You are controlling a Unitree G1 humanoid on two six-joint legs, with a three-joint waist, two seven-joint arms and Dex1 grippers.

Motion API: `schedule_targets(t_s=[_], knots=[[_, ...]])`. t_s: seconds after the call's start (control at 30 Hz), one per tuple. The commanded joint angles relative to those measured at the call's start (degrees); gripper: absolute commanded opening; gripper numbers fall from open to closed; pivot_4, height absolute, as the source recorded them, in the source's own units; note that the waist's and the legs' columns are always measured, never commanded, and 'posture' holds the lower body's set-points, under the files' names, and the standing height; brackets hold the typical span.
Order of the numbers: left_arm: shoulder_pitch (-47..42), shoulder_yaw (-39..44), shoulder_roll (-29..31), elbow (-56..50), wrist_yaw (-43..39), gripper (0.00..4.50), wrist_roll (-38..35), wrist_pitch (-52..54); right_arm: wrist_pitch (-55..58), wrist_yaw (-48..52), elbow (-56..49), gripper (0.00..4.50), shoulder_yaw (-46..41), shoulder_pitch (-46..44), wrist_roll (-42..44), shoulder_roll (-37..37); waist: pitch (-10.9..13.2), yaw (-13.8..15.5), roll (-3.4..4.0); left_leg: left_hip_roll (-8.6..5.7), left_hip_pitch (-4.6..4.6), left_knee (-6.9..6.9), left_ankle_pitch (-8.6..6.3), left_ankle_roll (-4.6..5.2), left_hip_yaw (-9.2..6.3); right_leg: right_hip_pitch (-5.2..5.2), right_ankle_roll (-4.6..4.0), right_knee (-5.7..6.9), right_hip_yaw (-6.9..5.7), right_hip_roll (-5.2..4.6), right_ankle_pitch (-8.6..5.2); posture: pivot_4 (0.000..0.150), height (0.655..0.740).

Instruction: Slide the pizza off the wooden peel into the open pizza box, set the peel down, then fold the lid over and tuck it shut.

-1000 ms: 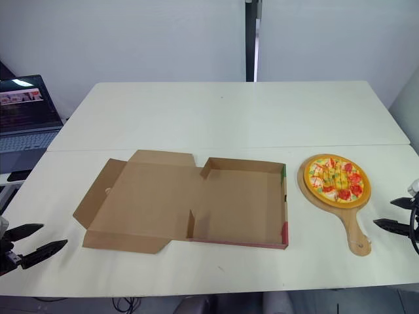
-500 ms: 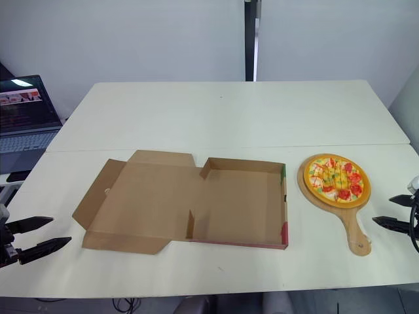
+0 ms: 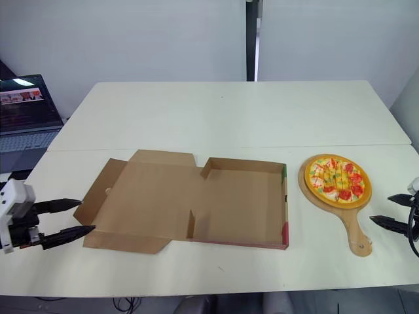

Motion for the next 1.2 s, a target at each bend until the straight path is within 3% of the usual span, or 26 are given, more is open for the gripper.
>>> schedule_targets(t_s=[0.03,0.33,0.53,0.77,1.0,1.1,1.2], knots=[[-4.7,-4.1,0.9,-6.5,-0.5,4.48,-3.4,2.1,4.4,-2.0,-7.4,4.5,-5.3,2.1,3.2,1.9,0.0,0.0,-0.01,0.01,0.0,0.0,0.0,0.0,-0.01,0.0,0.0,0.0,0.0,0.0,0.0,0.15,0.74],[-22.8,-19.3,-2.4,-18.7,0.3,4.48,-11.3,9.7,21.4,-13.3,-31.5,4.5,-14.3,10.9,7.6,9.8,0.0,0.2,-0.06,-0.01,-0.03,0.03,0.0,0.0,-0.04,0.02,0.02,0.01,0.01,0.02,0.02,0.15,0.74],[-32.7,-26.6,-4.4,-22.4,-0.9,4.48,-13.6,11.8,37.6,-25.1,-43.2,4.5,-11.2,11.7,7.7,13.3,0.0,0.1,-0.07,-0.01,-0.03,0.05,0.01,-0.01,0.0,0.02,0.02,0.01,0.07,0.04,0.02,0.15,0.74],[-37.4,-30.6,-7.2,-23.7,-1.0,4.48,-14.5,12.6,44.5,-35.5,-42.3,4.5,-3.1,4.3,6.3,19.2,0.1,0.1,-0.11,-0.02,-0.03,0.08,0.01,0.0,0.0,0.02,0.02,0.0,0.07,0.06,0.02,0.15,0.74],[-38.3,-32.7,-8.9,-22.9,-1.0,4.48,-13.3,12.2,40.6,-38.7,-32.1,4.5,4.3,-1.3,4.0,21.0,0.1,0.1,-0.15,-0.02,-0.02,0.08,0.02,-0.01,-0.02,0.02,0.02,-0.01,0.07,0.07,0.02,0.15,0.74],[-38.3,-32.8,-9.2,-22.8,-0.9,4.5,-13.0,12.1,38.9,-37.5,-29.7,3.86,5.2,-1.6,4.2,20.9,0.0,0.1,-0.25,-0.02,-0.02,0.11,0.02,-0.01,-0.02,0.04,0.03,-0.01,0.08,0.07,0.02,0.15,0.74],[-37.9,-32.7,-9.2,-22.7,-0.7,4.5,-12.6,11.8,36.4,-37.0,-26.6,2.87,5.7,-1.9,3.7,20.7,0.0,0.0,-0.34,-0.01,0.0,0.11,0.02,-0.01,-0.02,0.05,0.03,-0.01,0.07,0.09,0.02,0.15,0.74]])
